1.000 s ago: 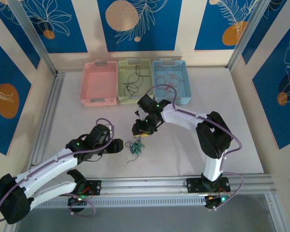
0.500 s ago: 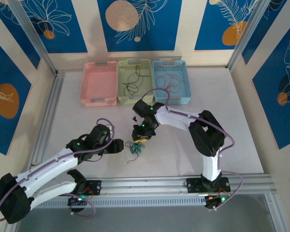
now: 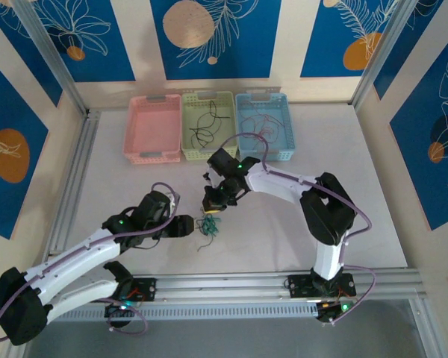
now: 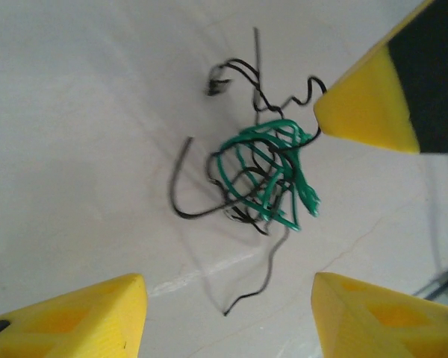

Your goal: Untangle the cables

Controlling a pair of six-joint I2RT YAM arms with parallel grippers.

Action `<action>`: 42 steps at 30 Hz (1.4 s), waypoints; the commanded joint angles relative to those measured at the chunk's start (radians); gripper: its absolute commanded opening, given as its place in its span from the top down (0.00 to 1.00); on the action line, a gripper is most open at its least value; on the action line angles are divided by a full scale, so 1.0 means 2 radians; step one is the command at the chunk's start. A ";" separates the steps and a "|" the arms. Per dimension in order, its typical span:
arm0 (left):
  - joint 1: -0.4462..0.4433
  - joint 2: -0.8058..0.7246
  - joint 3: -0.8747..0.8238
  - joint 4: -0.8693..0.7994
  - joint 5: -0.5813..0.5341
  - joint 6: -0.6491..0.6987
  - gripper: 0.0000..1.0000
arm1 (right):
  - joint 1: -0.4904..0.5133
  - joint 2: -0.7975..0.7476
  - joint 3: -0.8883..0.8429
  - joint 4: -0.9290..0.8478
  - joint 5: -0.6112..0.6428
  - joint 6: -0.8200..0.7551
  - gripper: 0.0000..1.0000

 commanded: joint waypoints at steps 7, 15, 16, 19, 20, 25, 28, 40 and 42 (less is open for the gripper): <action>0.003 0.016 -0.002 0.040 0.048 0.013 0.43 | -0.033 -0.003 -0.040 0.083 -0.086 0.086 1.00; 0.003 0.057 0.028 0.044 0.038 0.018 0.47 | -0.055 0.015 -0.064 0.112 -0.092 0.108 1.00; 0.003 0.065 0.035 0.044 0.037 0.020 0.47 | -0.058 0.018 -0.066 0.115 -0.095 0.110 1.00; 0.002 0.087 0.054 0.047 0.035 0.026 0.47 | -0.065 0.024 -0.074 0.125 -0.102 0.114 1.00; 0.002 0.095 0.060 0.051 0.036 0.026 0.47 | -0.067 0.025 -0.076 0.128 -0.104 0.115 1.00; -0.003 0.140 0.077 0.076 0.041 0.018 0.46 | -0.078 0.031 -0.089 0.148 -0.113 0.124 1.00; -0.007 0.168 0.083 0.092 0.041 0.014 0.46 | -0.084 0.036 -0.096 0.162 -0.122 0.131 1.00; -0.013 0.229 0.122 0.090 0.004 -0.009 0.59 | -0.090 0.041 -0.100 0.168 -0.125 0.130 1.00; -0.015 0.236 0.128 0.094 0.009 -0.012 0.59 | -0.090 0.041 -0.102 0.169 -0.123 0.130 1.00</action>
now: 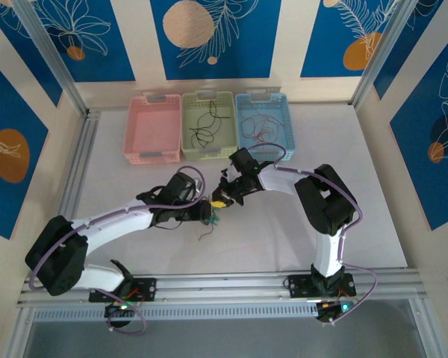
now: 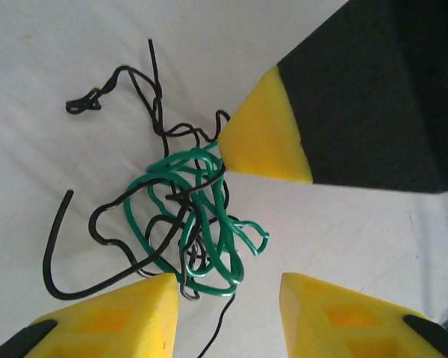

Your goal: Untangle the cables

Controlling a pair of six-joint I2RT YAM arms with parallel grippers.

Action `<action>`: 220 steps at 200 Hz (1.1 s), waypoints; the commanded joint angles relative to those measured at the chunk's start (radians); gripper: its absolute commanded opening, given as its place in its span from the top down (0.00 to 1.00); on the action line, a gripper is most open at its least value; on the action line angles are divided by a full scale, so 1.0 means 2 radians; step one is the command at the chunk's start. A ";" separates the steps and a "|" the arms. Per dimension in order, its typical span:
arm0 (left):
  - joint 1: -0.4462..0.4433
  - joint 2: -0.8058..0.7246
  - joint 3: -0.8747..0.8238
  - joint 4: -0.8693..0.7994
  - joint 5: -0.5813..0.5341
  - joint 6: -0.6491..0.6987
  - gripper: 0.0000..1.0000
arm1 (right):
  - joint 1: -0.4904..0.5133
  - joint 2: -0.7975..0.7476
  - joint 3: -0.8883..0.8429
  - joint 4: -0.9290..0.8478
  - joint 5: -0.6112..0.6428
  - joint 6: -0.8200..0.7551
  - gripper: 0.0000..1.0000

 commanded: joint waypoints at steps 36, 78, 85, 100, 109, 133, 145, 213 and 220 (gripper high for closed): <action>-0.014 0.033 0.026 0.014 -0.005 -0.016 0.60 | -0.003 0.001 -0.011 -0.001 -0.011 0.006 1.00; -0.016 0.045 0.028 0.017 -0.009 -0.022 0.65 | -0.003 -0.002 -0.011 -0.003 -0.012 0.003 1.00; -0.016 0.047 0.030 0.016 -0.011 -0.022 0.66 | -0.003 -0.002 -0.010 -0.005 -0.011 0.003 1.00; -0.016 0.051 0.031 0.015 -0.014 -0.022 0.67 | -0.003 -0.003 -0.009 -0.007 -0.011 0.001 1.00; -0.016 0.055 0.031 0.016 -0.015 -0.023 0.68 | -0.003 -0.003 -0.010 -0.007 -0.011 0.001 1.00; -0.017 0.064 0.032 0.017 -0.018 -0.024 0.71 | -0.004 -0.005 -0.009 -0.008 -0.010 0.000 1.00; -0.018 0.067 0.032 0.018 -0.018 -0.024 0.73 | -0.003 -0.006 -0.010 -0.008 -0.010 0.001 1.00; -0.018 0.020 0.018 0.001 -0.029 -0.010 1.00 | -0.015 -0.026 -0.016 -0.017 -0.003 -0.014 1.00; -0.018 0.007 0.011 -0.001 -0.026 -0.007 1.00 | -0.020 -0.031 -0.018 -0.018 0.000 -0.018 1.00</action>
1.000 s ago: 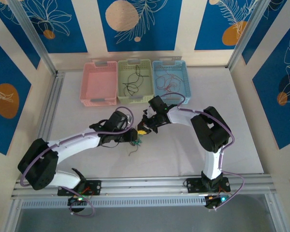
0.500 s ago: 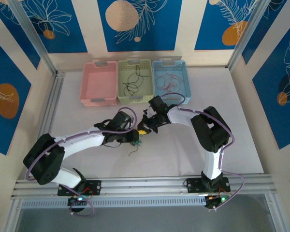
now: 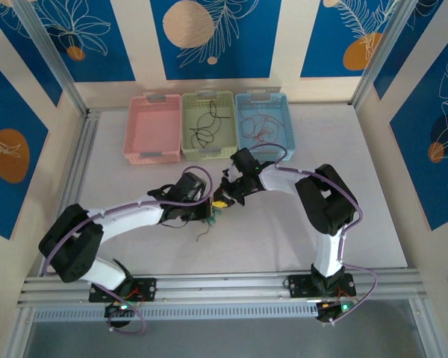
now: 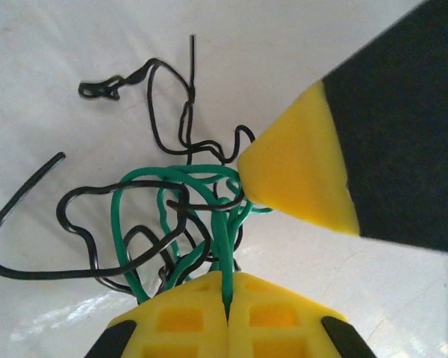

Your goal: Untangle the cables

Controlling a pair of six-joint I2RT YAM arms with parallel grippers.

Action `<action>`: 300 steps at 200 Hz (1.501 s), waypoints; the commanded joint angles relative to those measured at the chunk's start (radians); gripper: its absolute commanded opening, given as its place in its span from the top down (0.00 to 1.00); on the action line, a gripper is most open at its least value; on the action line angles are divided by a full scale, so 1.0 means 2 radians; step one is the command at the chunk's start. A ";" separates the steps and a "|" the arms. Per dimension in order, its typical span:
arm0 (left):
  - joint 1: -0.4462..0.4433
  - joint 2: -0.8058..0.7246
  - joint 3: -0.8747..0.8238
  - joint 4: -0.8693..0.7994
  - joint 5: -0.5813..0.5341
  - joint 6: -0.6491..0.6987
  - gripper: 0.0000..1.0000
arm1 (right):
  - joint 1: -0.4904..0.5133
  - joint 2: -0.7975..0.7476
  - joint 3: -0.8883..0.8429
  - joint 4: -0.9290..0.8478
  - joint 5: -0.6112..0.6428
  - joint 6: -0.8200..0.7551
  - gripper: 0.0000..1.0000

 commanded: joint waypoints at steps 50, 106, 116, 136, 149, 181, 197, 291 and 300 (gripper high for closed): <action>-0.003 -0.182 -0.056 -0.098 -0.027 0.018 1.00 | -0.091 -0.063 -0.042 -0.030 0.027 -0.039 1.00; 0.015 -0.325 -0.036 -0.267 -0.107 0.021 1.00 | -0.188 -0.092 -0.076 -0.045 0.057 -0.065 1.00; 0.020 -0.340 -0.025 -0.291 -0.121 0.026 1.00 | -0.202 -0.098 -0.082 -0.043 0.061 -0.064 1.00; 0.031 -0.358 -0.004 -0.332 -0.147 0.033 1.00 | -0.223 -0.117 -0.098 -0.036 0.067 -0.057 1.00; 0.036 -0.365 0.000 -0.336 -0.150 0.033 1.00 | -0.232 -0.129 -0.105 -0.032 0.070 -0.053 1.00; 0.041 -0.362 0.001 -0.340 -0.158 0.026 1.00 | -0.243 -0.150 -0.111 -0.036 0.076 -0.054 1.00; 0.045 -0.358 -0.003 -0.329 -0.147 0.028 1.00 | -0.240 -0.157 -0.110 -0.033 0.062 -0.059 1.00; 0.046 -0.296 -0.027 -0.248 -0.094 0.038 1.00 | -0.165 -0.257 -0.073 -0.037 0.025 -0.107 1.00; 0.046 -0.295 -0.029 -0.244 -0.091 0.037 1.00 | -0.159 -0.274 -0.071 -0.029 0.019 -0.112 1.00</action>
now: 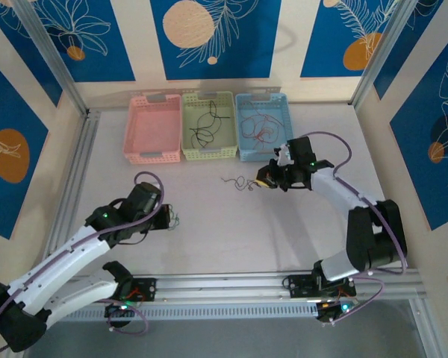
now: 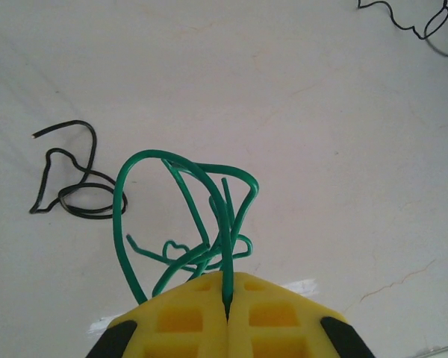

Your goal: Untangle the cables

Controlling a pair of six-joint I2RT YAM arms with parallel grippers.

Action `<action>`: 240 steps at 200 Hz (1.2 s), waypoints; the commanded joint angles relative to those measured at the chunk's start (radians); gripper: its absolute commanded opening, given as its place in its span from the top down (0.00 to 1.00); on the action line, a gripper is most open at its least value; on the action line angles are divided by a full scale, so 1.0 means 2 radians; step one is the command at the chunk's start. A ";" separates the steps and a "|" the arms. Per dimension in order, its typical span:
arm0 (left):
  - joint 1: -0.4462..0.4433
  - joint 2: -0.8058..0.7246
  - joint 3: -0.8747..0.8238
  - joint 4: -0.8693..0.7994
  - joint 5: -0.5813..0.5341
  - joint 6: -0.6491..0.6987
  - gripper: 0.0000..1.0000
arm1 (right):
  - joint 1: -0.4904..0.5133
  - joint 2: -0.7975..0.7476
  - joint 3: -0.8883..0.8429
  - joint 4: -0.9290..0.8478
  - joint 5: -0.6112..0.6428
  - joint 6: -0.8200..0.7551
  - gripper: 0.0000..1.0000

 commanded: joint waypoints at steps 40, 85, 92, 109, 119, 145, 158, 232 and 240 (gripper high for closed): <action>0.006 0.009 -0.012 0.048 0.039 0.011 1.00 | 0.041 -0.098 0.040 0.016 -0.040 -0.048 1.00; 0.006 0.056 -0.006 0.084 0.077 0.018 0.81 | 0.061 -0.095 0.037 0.023 -0.037 -0.045 1.00; 0.006 0.062 -0.003 0.089 0.083 0.020 0.70 | 0.064 -0.093 0.037 0.023 -0.035 -0.043 1.00; 0.006 0.073 0.012 0.096 0.095 0.029 0.54 | 0.067 -0.086 0.038 0.020 -0.032 -0.033 1.00; 0.006 0.075 0.024 0.101 0.104 0.037 0.47 | 0.070 -0.084 0.037 0.023 -0.032 -0.023 1.00; 0.005 0.081 0.050 0.135 0.139 0.059 0.36 | 0.073 -0.077 0.045 0.025 -0.037 0.005 1.00; 0.005 0.090 0.057 0.164 0.160 0.070 0.34 | 0.076 -0.073 0.051 0.026 -0.047 0.020 1.00; -0.003 0.153 0.054 0.383 0.201 0.197 0.24 | 0.086 -0.057 0.096 -0.008 -0.079 0.066 1.00; -0.004 0.168 0.058 0.393 0.213 0.205 0.24 | 0.086 -0.056 0.099 -0.009 -0.082 0.069 1.00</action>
